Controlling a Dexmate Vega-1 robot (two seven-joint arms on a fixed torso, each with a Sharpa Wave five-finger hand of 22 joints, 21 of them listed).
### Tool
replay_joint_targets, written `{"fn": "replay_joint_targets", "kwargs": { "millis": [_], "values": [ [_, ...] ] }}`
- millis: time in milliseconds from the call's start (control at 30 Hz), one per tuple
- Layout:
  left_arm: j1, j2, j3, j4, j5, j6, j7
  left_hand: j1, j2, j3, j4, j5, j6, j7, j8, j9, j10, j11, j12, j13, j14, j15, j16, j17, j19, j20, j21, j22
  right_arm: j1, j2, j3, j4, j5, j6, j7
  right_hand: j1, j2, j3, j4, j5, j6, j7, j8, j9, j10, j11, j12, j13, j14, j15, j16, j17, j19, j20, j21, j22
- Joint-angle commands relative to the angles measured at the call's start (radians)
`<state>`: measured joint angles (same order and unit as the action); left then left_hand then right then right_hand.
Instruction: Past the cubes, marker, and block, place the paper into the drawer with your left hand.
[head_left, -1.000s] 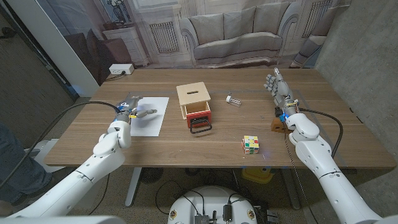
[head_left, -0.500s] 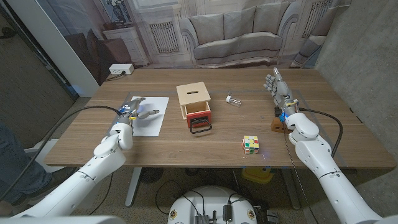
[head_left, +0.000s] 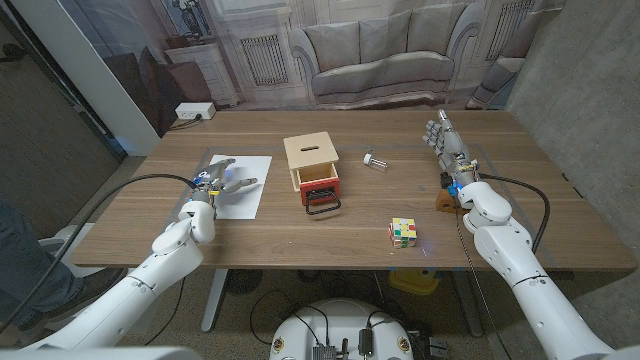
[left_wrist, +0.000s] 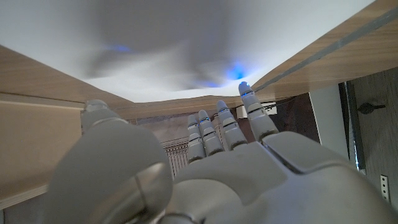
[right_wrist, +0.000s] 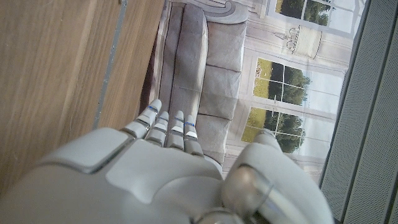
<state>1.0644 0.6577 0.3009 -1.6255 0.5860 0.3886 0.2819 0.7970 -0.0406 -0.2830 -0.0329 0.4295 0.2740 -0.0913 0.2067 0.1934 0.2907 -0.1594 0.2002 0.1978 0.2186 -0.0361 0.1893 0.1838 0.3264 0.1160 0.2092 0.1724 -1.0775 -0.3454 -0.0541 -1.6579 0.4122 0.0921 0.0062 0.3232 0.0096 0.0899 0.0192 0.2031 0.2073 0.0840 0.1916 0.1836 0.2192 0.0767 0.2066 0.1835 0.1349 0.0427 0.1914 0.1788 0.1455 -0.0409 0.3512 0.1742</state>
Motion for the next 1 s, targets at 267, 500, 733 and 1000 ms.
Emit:
{"fn": "replay_joint_targets", "kwargs": {
  "millis": [267,500,733,1000],
  "values": [
    [-0.018,-0.002,0.036,0.030,0.026,0.023,0.014,0.018,0.003,-0.001,-0.007,0.013,0.024,-0.003,0.009,0.001,0.015,-0.006,0.011,0.002,0.016,-0.079,0.007,0.005,0.015,0.003,0.000,0.003,0.002,0.005,-0.002,0.004,-0.002,0.001,-0.002,-0.001,0.005,-0.004,0.001,0.000,0.007,-0.005,0.002,0.004,0.001,0.000,0.005,0.003,0.005,-0.001,-0.002,0.005,0.010,0.000,-0.007,0.006],
    [-0.021,-0.004,0.049,0.034,0.047,0.035,0.019,0.060,0.028,0.015,-0.021,0.020,0.038,-0.012,0.012,0.001,0.029,-0.009,0.014,0.002,0.031,-0.090,0.012,0.004,0.032,0.002,0.003,0.004,0.005,0.006,-0.003,0.007,0.001,-0.001,0.001,-0.001,0.005,-0.004,0.001,0.000,0.007,-0.005,0.002,0.004,0.001,-0.001,0.005,0.003,0.006,-0.001,-0.001,0.005,0.011,0.001,-0.009,0.006],
    [-0.023,-0.009,0.055,0.034,0.060,0.046,0.024,0.197,0.094,0.066,-0.071,0.018,0.051,-0.009,0.011,0.002,0.047,-0.006,0.015,0.003,0.055,-0.091,0.014,0.004,0.097,0.003,0.013,0.004,0.005,0.006,-0.003,0.011,0.001,0.003,0.006,-0.002,0.006,-0.005,0.001,0.000,0.007,-0.006,0.002,0.004,0.001,-0.002,0.005,0.003,0.005,-0.001,-0.002,0.005,0.011,0.001,-0.012,0.006],
    [-0.026,-0.015,0.057,0.024,0.070,0.064,0.019,0.320,0.152,0.114,-0.111,-0.019,0.048,0.012,0.007,0.005,0.051,0.011,0.012,0.005,0.073,-0.080,0.014,0.007,0.180,0.013,0.026,0.003,0.001,0.009,0.000,0.010,0.004,0.005,0.003,-0.002,0.006,-0.006,0.001,0.000,0.006,-0.006,0.001,0.004,0.001,-0.002,0.005,0.003,0.005,0.000,-0.002,0.005,0.012,0.002,-0.014,0.006]
  ]
}}
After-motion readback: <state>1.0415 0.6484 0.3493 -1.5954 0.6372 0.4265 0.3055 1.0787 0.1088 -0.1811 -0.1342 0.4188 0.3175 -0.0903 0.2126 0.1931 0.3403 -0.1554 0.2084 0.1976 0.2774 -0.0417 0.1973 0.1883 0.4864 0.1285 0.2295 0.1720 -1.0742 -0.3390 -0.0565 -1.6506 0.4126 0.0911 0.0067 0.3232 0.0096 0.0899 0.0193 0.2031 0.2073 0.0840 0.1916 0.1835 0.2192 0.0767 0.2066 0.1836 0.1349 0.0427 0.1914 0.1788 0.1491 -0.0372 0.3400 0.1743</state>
